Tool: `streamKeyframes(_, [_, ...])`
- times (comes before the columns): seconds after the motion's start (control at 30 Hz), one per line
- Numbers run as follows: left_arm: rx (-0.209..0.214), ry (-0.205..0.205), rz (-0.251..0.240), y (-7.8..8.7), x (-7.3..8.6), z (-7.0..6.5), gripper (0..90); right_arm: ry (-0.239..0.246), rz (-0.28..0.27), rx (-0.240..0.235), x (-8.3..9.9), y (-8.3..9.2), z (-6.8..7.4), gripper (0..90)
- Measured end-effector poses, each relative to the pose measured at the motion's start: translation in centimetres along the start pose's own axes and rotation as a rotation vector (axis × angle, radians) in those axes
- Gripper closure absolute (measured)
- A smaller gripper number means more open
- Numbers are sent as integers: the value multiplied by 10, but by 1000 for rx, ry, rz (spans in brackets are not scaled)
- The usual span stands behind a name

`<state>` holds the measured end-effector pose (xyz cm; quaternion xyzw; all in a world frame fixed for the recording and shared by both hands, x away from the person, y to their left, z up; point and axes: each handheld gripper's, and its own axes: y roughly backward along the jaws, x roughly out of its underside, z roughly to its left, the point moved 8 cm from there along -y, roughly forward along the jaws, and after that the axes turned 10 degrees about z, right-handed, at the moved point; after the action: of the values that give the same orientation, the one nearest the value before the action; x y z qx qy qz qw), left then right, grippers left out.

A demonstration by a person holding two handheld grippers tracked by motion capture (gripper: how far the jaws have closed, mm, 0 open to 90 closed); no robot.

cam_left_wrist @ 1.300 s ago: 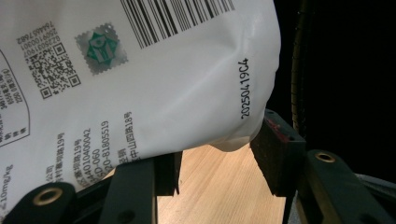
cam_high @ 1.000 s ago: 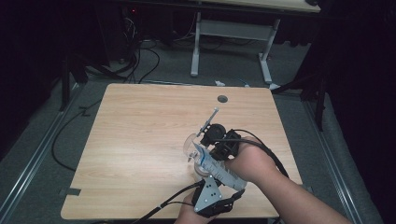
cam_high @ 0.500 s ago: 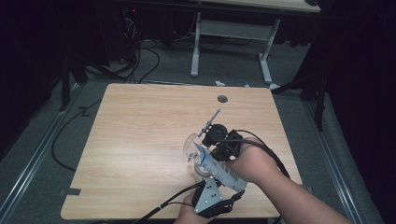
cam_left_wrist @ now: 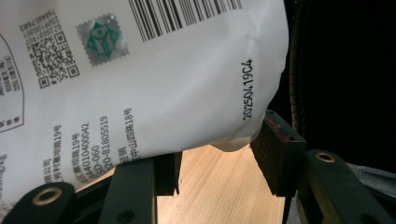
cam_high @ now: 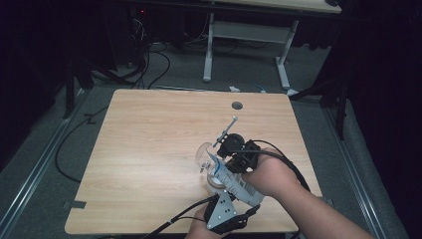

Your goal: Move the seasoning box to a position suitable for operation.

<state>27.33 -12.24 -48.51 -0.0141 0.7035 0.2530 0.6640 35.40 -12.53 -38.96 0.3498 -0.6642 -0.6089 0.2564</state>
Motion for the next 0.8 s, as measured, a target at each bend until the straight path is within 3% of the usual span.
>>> streamKeyframes(0.8, [2, -1, 37, -5, 16, 1, 548, -21, -8, -14, 9, -2, -1, 897])
